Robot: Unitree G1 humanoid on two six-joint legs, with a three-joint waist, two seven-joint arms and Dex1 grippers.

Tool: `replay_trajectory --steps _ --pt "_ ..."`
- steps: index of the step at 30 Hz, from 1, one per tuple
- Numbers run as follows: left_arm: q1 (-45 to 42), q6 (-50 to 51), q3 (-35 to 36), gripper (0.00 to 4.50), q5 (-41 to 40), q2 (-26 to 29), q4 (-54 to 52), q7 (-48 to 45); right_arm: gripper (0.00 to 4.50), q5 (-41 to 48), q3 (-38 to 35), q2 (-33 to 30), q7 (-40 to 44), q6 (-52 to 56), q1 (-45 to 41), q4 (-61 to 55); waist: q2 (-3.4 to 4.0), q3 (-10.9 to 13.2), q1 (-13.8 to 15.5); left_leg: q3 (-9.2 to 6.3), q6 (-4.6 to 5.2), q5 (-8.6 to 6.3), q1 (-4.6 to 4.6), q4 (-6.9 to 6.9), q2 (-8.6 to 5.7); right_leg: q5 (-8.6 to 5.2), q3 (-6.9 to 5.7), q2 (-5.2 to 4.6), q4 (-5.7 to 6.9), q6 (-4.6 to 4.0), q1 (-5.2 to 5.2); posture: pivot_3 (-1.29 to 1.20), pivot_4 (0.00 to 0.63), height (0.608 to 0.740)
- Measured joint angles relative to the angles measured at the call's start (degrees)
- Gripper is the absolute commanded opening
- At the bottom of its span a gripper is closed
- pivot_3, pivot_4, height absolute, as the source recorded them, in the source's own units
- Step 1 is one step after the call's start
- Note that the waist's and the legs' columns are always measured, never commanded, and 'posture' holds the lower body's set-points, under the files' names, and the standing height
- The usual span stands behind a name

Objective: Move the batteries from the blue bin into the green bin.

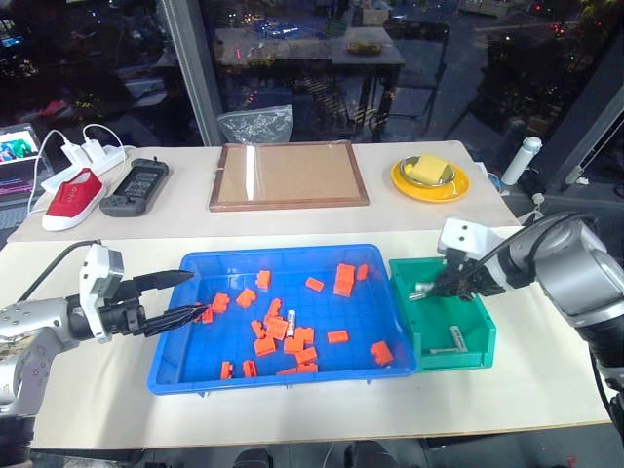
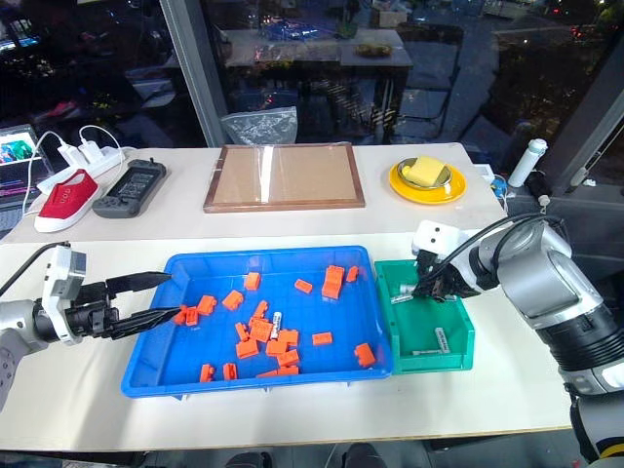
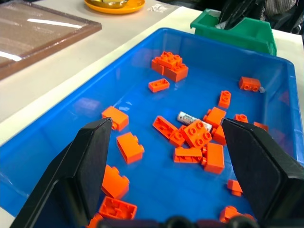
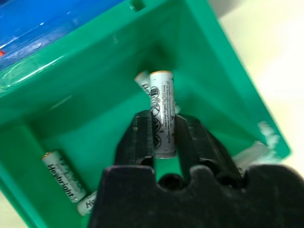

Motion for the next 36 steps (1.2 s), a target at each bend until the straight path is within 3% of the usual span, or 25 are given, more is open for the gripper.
replay_trajectory --steps 2,7,13,17,23,36 --pt "1.5 0.8 0.5 3.95 -0.2 0.2 -1.4 0.1 3.14 -0.1 0.0 -0.5 0.2 -0.4 -0.3 0.1 0.00 0.0 0.0 0.00 0.00 0.00 0.01 0.00 0.00 0.00 0.00 0.00 -0.02 0.00 0.01 0.00 0.150 0.740" --pt "4.1 2.2 2.5 3.95 -1.4 0.9 -4.2 0.8 3.14 1.8 -1.5 0.4 1.3 -2.2 -4.8 1.9 0.05 0.0 -0.2 0.01 0.00 0.00 0.06 -0.01 0.01 0.00 0.01 0.00 0.01 0.00 0.00 0.00 0.150 0.740" --pt "4.5 2.4 3.3 3.95 -1.4 0.9 -5.1 2.8 3.14 8.6 -4.5 10.3 1.6 -1.7 -13.5 -3.0 0.04 0.0 -0.6 -0.05 0.00 0.00 0.06 -0.04 0.03 0.00 0.00 0.03 0.05 0.00 0.02 0.00 0.150 0.740" --pt "4.9 2.5 3.4 3.95 -1.4 0.9 -5.9 3.5 3.14 10.0 1.6 17.3 1.2 -1.6 -14.1 -5.6 0.04 0.0 -0.3 -0.05 0.00 0.00 0.03 0.00 0.02 0.00 -0.01 0.01 0.06 0.00 0.03 0.00 0.150 0.740" --pt "5.7 2.6 3.7 3.95 -1.4 0.9 -6.4 4.1 3.14 3.9 14.1 28.4 -4.1 -5.3 -13.9 -1.3 0.04 0.0 -0.3 -0.07 0.00 0.00 0.00 0.02 0.02 0.01 -0.03 0.02 0.14 -0.02 -0.03 0.00 0.150 0.740" --pt "7.3 3.3 4.6 3.95 -1.5 0.9 -8.2 5.2 3.14 -0.9 21.6 38.0 -8.3 -8.1 -12.6 6.0 0.01 0.0 -0.4 -0.12 0.00 0.00 0.06 0.02 0.02 0.01 -0.07 0.03 0.18 -0.02 -0.01 0.00 0.150 0.740"
